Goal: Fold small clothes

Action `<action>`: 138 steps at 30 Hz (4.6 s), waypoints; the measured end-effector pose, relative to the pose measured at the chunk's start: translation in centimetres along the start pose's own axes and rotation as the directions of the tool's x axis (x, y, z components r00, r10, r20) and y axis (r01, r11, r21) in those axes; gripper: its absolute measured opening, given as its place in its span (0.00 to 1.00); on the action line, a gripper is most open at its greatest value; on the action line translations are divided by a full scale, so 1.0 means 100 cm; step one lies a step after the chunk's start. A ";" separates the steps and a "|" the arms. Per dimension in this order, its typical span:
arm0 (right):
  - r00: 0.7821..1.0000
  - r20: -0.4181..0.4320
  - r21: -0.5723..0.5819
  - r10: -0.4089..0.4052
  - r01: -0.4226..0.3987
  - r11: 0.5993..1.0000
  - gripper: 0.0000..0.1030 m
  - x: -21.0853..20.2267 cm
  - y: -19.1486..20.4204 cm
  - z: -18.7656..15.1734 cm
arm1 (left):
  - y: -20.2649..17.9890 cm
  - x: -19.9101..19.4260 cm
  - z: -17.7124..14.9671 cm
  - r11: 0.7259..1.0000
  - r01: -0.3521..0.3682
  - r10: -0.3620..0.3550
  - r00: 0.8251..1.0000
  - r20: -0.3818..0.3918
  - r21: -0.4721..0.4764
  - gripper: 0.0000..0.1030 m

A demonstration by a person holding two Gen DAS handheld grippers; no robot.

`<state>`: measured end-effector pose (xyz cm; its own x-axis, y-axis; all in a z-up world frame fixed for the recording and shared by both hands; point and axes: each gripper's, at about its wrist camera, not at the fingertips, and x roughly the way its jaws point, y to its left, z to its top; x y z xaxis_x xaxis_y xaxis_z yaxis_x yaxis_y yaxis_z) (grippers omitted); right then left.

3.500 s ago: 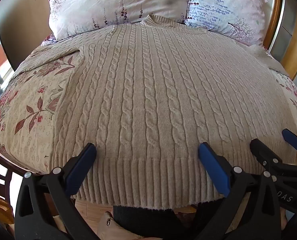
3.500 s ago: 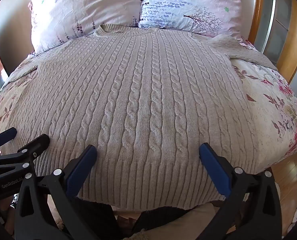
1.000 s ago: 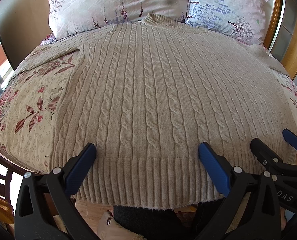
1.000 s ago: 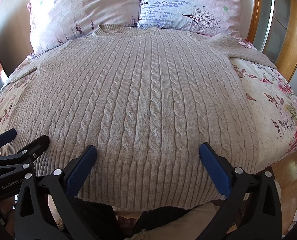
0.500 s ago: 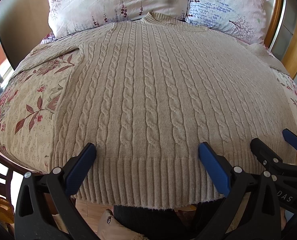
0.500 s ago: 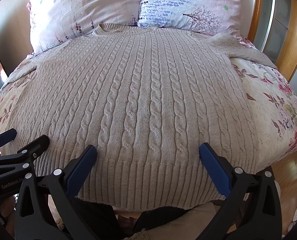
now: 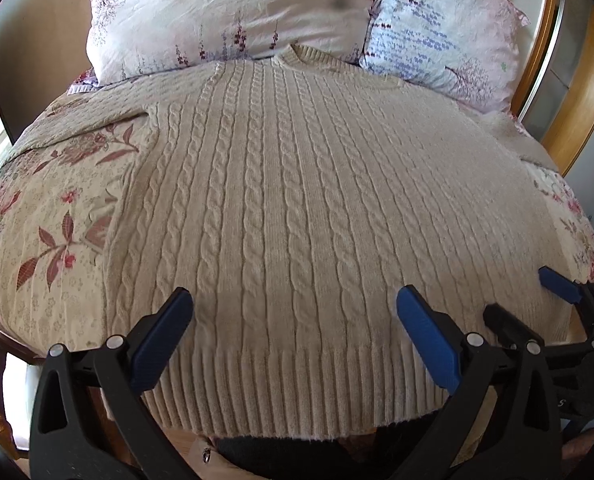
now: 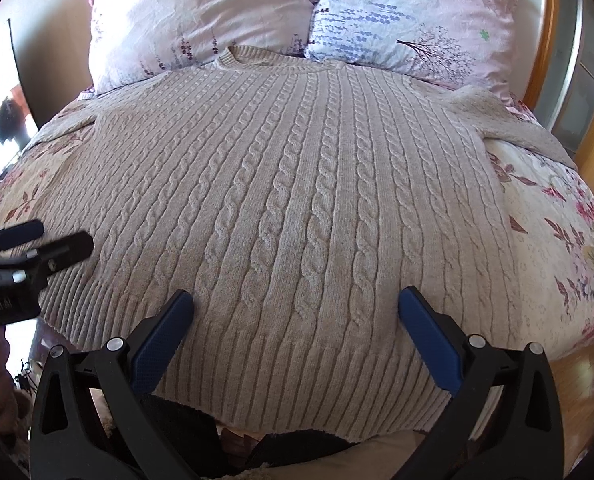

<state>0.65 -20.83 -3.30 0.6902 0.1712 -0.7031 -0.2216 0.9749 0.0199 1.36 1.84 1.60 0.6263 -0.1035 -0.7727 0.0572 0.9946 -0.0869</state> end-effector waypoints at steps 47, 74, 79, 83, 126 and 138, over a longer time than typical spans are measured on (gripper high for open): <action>0.955 0.225 0.846 -0.192 -0.094 0.526 0.10 0.063 -0.378 0.108 | 0.023 0.079 0.160 0.964 0.265 -0.263 0.955 0.136 0.006 0.98; 0.908 0.153 0.580 0.390 -0.402 0.708 0.44 0.118 -0.164 0.162 | 0.048 0.074 0.151 0.934 0.346 -0.334 0.934 0.127 -0.089 0.98; 0.950 0.160 0.689 0.268 -0.302 0.659 0.44 0.121 -0.199 0.169 | 0.059 0.076 0.151 0.923 0.365 -0.349 0.928 0.131 -0.125 0.98; 0.974 0.142 0.704 0.175 -0.224 0.674 0.24 0.132 -0.208 0.183 | 0.071 0.081 0.152 0.893 0.410 -0.395 0.912 0.111 -0.185 0.93; 0.963 0.167 0.813 0.213 -0.257 0.523 0.14 0.109 -0.213 0.115 | 0.087 0.182 0.196 0.796 0.361 -0.443 0.894 -0.062 -0.486 0.10; 0.972 0.152 0.800 0.180 -0.227 0.555 0.09 0.108 -0.203 0.103 | 0.091 0.184 0.219 0.881 0.308 -0.349 0.936 -0.053 -0.360 0.07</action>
<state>19.68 -37.32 -4.02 0.7356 0.3630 -0.5720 0.2715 0.6156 0.7398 30.44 9.23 0.31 0.5252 -0.4445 -0.7257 -0.0366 0.8402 -0.5411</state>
